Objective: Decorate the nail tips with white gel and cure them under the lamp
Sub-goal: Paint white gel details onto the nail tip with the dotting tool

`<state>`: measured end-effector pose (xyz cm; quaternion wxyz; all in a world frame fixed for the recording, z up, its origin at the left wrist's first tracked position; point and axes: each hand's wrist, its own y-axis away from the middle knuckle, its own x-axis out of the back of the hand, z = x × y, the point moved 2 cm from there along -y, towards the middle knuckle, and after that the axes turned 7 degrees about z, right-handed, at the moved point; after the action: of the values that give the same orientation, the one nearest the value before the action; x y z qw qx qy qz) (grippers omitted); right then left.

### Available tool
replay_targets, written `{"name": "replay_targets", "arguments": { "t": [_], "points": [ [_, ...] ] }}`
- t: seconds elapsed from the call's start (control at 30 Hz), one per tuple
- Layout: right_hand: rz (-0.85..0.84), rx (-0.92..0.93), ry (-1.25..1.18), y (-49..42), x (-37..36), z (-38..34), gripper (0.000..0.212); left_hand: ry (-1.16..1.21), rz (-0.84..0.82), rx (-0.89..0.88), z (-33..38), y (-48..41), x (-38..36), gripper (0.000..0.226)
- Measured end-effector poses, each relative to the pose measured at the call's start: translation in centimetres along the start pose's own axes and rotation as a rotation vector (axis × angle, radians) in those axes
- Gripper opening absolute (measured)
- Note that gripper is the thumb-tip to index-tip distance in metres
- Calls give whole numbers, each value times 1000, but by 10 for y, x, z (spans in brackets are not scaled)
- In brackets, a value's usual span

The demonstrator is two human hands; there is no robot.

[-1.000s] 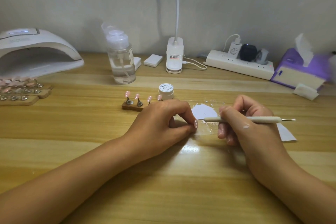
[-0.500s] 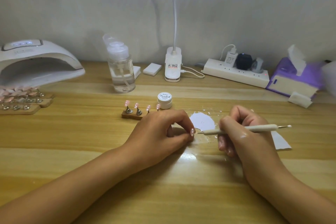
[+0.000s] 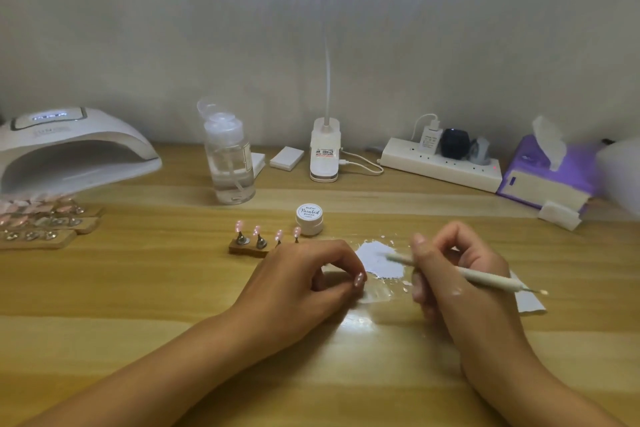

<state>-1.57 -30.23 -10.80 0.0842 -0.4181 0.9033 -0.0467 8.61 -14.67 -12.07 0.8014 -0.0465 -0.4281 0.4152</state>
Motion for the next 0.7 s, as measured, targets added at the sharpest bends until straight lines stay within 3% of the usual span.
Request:
{"name": "replay_targets", "arguments": {
  "t": [0.1, 0.2, 0.27, 0.53, 0.6, 0.7],
  "points": [
    [41, 204, 152, -1, 4, -4, 27, 25, 4, 10, -1, 0, 0, 5],
    [22, 588, 613, -9, 8, -5, 15, 42, 10, 16, -1, 0, 0, 4],
    [-1, 721, 878, -14, 12, -2, 21, 44, 13, 8, -1, 0, 0, 4],
    [-246, 597, 1221, -21, 13, 10, 80, 14, 23, -8, -1, 1, 1, 10],
    [-236, 622, 1240, -21, 14, 10, 83, 12, 18, -6, -2, 0, 2, 11],
    [-100, 588, 1301, -24, 20, 0, 60, 8, 22, -18, -1, 0, 2, 11]
  ]
}}
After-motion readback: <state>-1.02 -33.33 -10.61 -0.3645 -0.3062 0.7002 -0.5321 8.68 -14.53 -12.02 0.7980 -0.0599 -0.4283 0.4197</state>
